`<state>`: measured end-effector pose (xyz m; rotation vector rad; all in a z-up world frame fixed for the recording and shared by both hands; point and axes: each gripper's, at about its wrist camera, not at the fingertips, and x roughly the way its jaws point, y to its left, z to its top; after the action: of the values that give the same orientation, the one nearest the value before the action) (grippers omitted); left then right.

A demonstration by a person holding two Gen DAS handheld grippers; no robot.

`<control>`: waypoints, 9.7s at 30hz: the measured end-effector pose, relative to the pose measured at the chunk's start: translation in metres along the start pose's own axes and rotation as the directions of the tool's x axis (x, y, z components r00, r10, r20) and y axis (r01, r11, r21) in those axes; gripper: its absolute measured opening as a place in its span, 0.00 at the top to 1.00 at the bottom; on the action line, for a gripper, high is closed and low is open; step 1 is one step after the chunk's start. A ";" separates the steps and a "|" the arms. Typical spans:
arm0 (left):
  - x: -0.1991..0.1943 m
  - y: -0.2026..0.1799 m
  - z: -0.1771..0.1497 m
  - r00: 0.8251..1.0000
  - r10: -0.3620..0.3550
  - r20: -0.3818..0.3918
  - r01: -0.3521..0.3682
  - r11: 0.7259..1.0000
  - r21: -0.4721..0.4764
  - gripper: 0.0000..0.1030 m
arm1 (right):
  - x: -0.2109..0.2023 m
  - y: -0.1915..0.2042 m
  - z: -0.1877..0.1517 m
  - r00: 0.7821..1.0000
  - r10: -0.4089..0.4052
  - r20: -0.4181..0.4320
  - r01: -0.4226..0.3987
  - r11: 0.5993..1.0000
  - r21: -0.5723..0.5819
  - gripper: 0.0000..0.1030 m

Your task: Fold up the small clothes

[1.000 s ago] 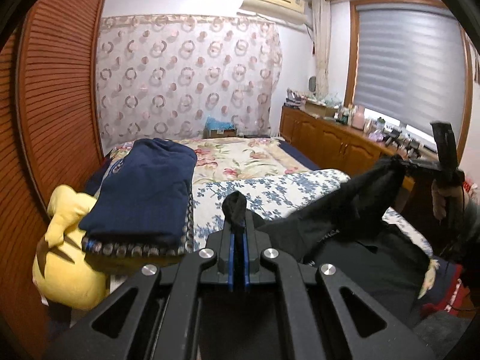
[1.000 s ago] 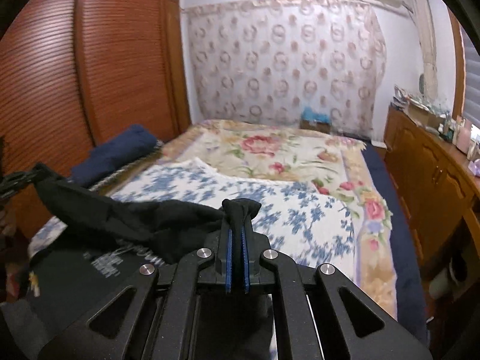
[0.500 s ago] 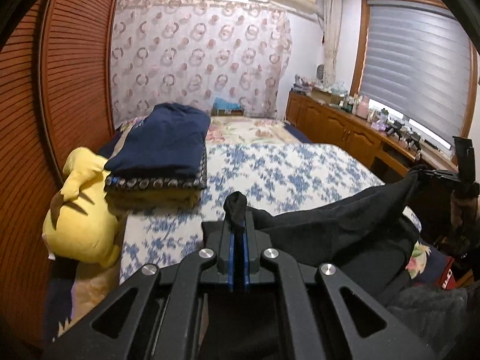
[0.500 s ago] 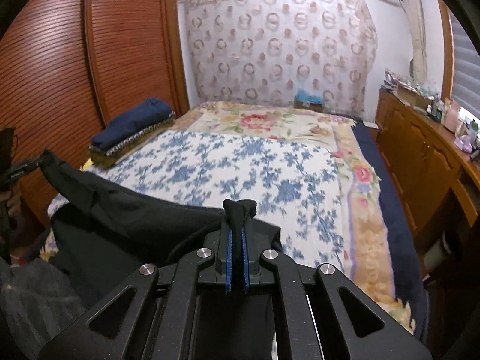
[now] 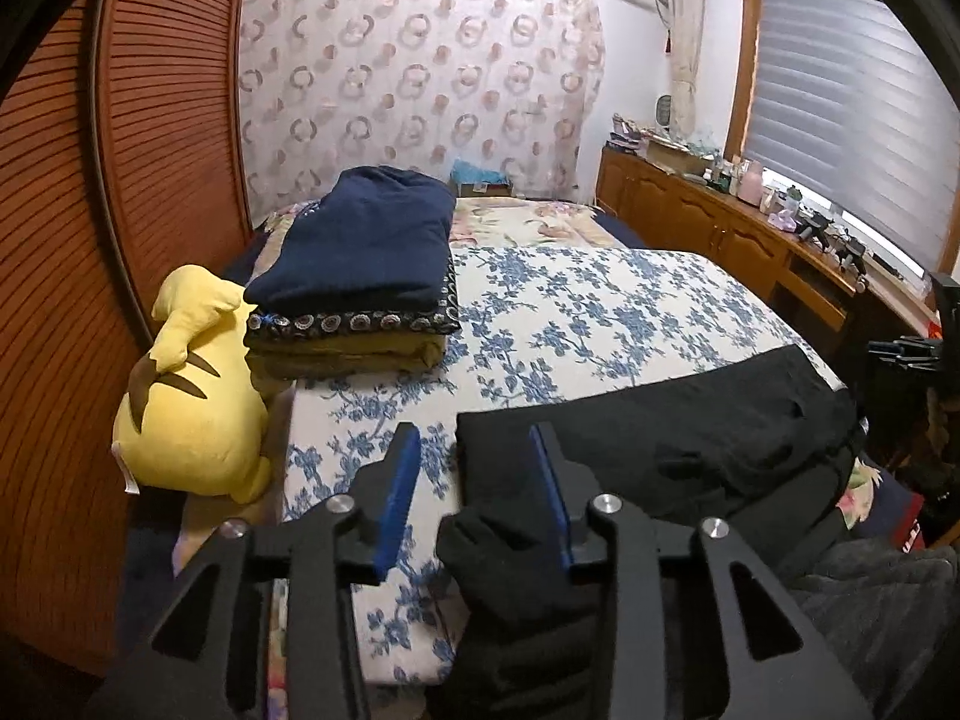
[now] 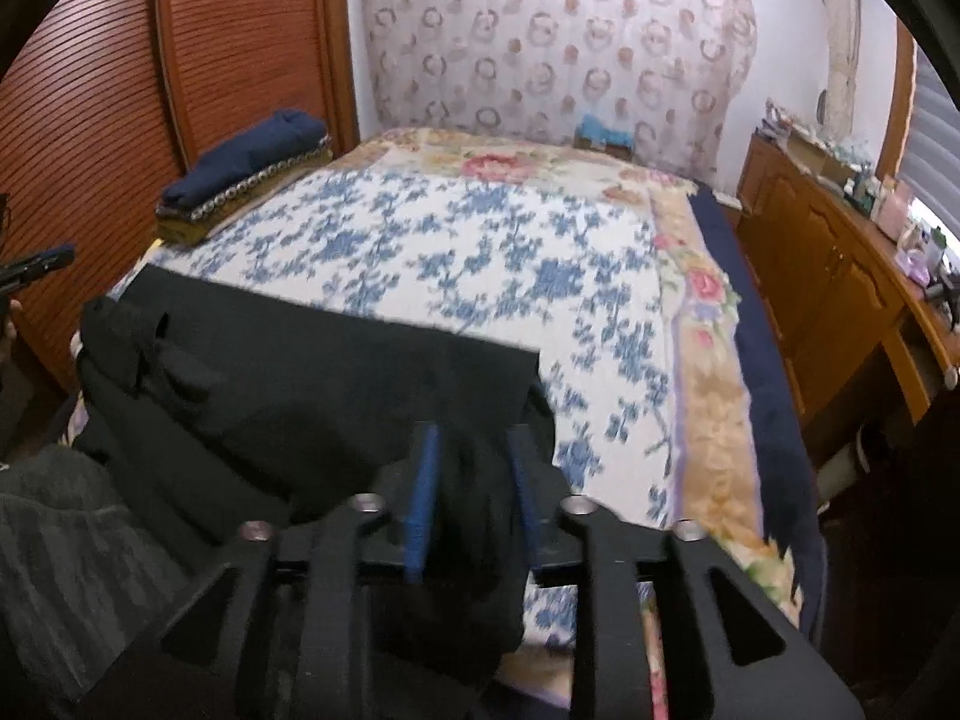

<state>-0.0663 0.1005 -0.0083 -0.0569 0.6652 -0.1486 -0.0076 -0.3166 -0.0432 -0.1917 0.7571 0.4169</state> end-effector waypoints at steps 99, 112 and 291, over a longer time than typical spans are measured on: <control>-0.222 -0.036 0.237 0.808 -0.173 0.563 0.058 0.975 0.216 0.94 | -0.303 0.034 0.193 0.781 -0.011 0.624 0.090 0.991 -0.096 0.91; -0.057 -0.041 0.257 0.898 -0.060 0.435 -0.025 0.982 0.188 0.94 | -0.205 -0.008 0.217 0.870 -0.139 0.472 0.192 0.979 -0.066 0.91; 0.193 -0.037 0.039 0.967 -0.110 -0.228 0.135 0.986 0.097 0.95 | 0.139 -0.024 0.020 0.998 -0.056 -0.030 0.059 0.991 0.119 0.69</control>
<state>0.1029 0.0345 -0.0919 0.0274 0.8763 -0.3145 0.1057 -0.2912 -0.1252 -0.1060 0.7984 0.3133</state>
